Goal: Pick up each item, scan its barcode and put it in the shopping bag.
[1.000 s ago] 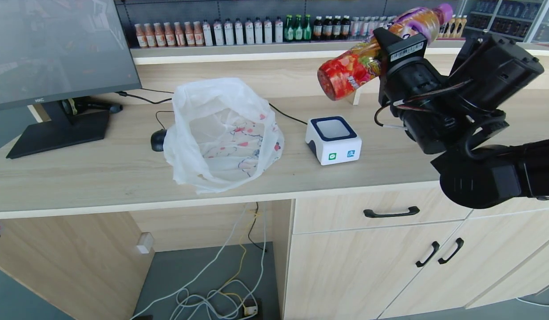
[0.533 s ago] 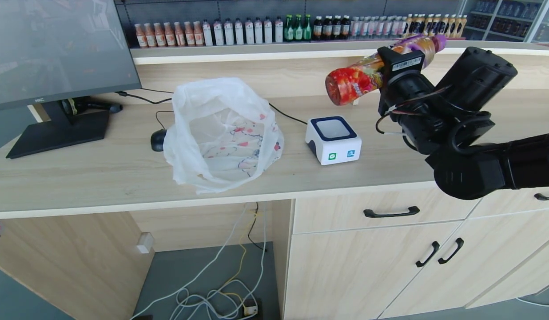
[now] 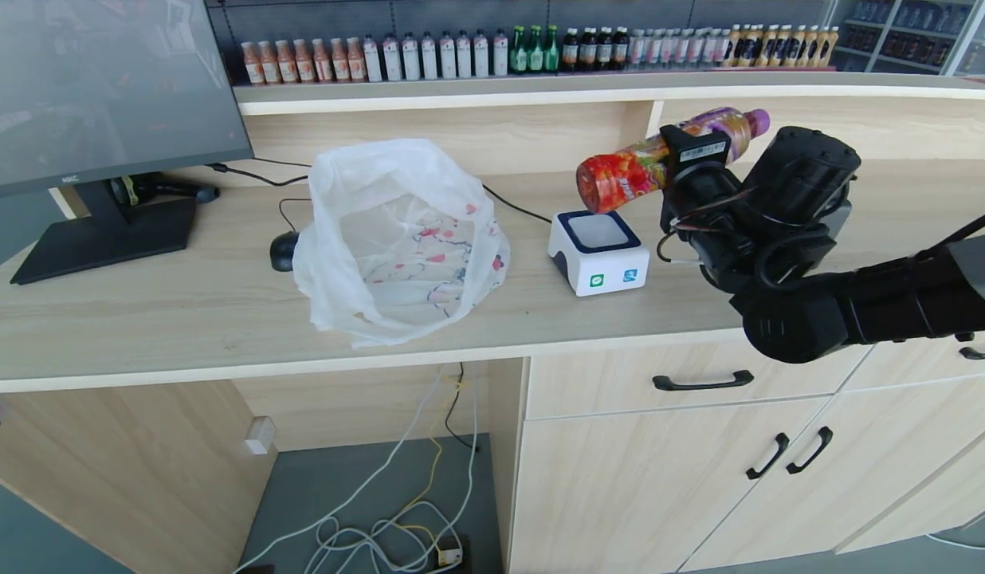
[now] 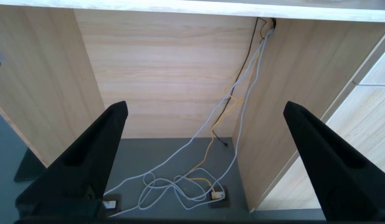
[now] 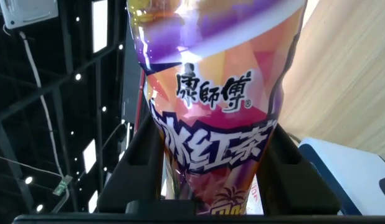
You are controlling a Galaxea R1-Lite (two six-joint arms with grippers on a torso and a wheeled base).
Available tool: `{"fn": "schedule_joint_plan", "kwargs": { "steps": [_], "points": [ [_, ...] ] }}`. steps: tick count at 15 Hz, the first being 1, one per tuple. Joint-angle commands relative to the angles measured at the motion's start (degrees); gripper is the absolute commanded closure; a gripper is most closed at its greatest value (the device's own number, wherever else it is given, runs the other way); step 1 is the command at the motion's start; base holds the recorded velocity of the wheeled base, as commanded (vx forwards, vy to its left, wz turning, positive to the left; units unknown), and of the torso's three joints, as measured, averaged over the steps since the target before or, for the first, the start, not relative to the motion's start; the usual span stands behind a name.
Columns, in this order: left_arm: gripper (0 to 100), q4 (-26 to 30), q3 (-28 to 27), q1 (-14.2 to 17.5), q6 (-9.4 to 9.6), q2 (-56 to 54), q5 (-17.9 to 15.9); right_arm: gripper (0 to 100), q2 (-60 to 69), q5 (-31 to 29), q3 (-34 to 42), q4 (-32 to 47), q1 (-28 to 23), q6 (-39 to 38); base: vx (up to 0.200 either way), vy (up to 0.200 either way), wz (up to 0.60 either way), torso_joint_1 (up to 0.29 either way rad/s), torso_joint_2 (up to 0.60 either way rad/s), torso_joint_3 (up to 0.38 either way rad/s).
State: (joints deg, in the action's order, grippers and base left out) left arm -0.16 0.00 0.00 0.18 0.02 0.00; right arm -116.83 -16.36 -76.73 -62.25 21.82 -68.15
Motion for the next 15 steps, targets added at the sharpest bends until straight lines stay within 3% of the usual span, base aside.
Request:
{"fn": "schedule_joint_plan", "kwargs": {
  "steps": [1,15],
  "points": [
    [0,0.0,0.0,0.0,-0.01,0.0,0.0,100,-0.7,0.0,-0.5,-0.1,0.0,0.1,0.0,0.0,0.0,0.0,0.0,0.0],
    [0,0.0,0.0,0.0,-0.01,0.0,0.0,100,-4.5,-0.2,-0.7,-0.1,0.0,0.9,0.0,0.0,0.0,0.0,0.0,0.0]
  ]
}}
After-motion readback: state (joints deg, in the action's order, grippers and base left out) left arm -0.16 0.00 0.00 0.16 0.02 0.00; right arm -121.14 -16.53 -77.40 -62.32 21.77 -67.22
